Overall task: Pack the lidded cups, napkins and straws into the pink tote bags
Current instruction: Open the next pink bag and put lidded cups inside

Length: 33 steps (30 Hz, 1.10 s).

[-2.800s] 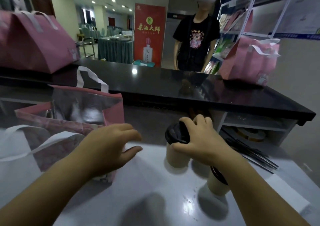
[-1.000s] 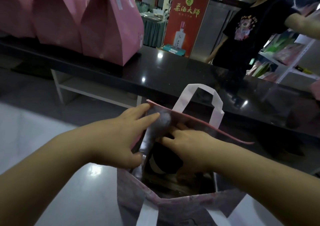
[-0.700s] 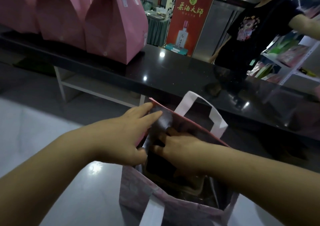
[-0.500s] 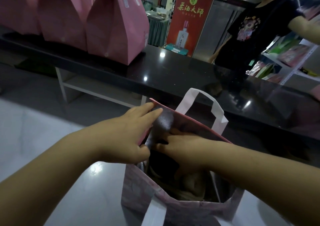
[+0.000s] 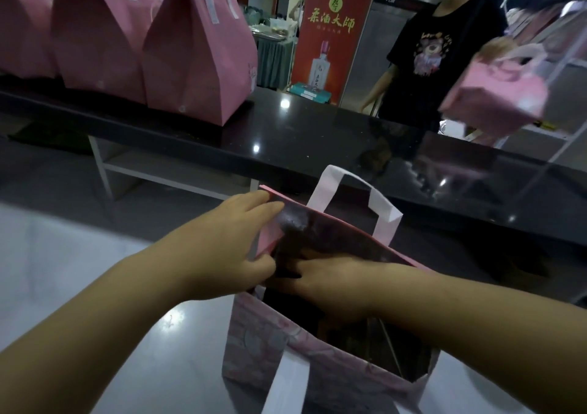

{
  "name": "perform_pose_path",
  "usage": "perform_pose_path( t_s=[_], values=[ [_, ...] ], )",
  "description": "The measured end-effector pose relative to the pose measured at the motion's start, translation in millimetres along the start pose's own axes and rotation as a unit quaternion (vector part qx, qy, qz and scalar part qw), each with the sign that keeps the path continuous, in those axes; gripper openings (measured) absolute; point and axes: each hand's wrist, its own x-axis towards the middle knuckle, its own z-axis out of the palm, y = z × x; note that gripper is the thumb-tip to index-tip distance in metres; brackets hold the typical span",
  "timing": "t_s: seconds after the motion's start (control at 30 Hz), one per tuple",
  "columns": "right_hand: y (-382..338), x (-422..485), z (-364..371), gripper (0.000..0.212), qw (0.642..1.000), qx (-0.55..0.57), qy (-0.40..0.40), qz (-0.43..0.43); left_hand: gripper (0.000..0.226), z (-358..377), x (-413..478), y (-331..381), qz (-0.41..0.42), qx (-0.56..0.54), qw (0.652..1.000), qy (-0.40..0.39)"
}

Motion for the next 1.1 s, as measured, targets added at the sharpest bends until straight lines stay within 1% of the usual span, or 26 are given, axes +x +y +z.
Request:
perform_pose_path(
  t_s=[0.07,0.17,0.23,0.4,0.53,0.6,0.67,0.7,0.83,0.9,0.97,1.1],
  values=[
    [-1.0,-11.0,-6.6,0.088,0.999,0.015,0.029,0.010,0.056,-1.6,-2.1,3.1,0.003,0.015,1.000,0.023],
    [0.1,-35.2,-20.5,0.064,0.995,0.027,0.093,0.029,0.045,-5.7,-4.8,7.3,0.002,0.043,0.998,0.050],
    [0.2,-56.3,-30.8,0.054,0.989,0.040,0.135,0.046,0.039,-10.4,-4.9,11.3,0.007,0.056,0.997,0.051],
    [0.6,-124.5,-41.9,0.043,0.958,0.086,0.251,0.104,0.035,-24.2,4.2,41.0,0.024,0.067,0.996,0.046],
    [5.3,-183.2,-27.6,0.035,0.925,0.126,0.320,0.162,0.034,-33.2,19.6,89.5,0.075,0.065,0.994,0.035],
    [12.3,-211.0,-11.4,0.036,0.907,0.147,0.342,0.194,0.036,-31.7,28.1,117.5,0.102,0.077,0.991,0.029],
    [21.4,-236.5,8.4,0.040,0.899,0.161,0.334,0.233,0.039,-24.4,37.4,144.8,0.132,0.091,0.987,0.021],
    [26.7,-247.6,19.8,0.042,0.899,0.167,0.315,0.253,0.040,-18.8,42.0,157.9,0.145,0.095,0.985,0.014],
    [54.0,-280.5,68.0,0.048,0.912,0.165,0.176,0.332,0.048,12.8,60.0,202.9,0.184,0.133,0.974,-0.026],
    [68.5,-291.7,93.1,0.054,0.906,0.181,0.116,0.364,0.049,30.4,67.4,221.6,0.184,0.150,0.970,-0.045],
    [83.0,-298.1,118.3,0.062,0.899,0.196,0.072,0.385,0.046,47.7,74.0,236.3,0.181,0.170,0.967,-0.062],
    [108.2,-294.2,166.6,0.081,0.896,0.192,0.025,0.398,0.044,78.4,82.7,252.5,0.169,0.194,0.962,-0.089]
  ],
)
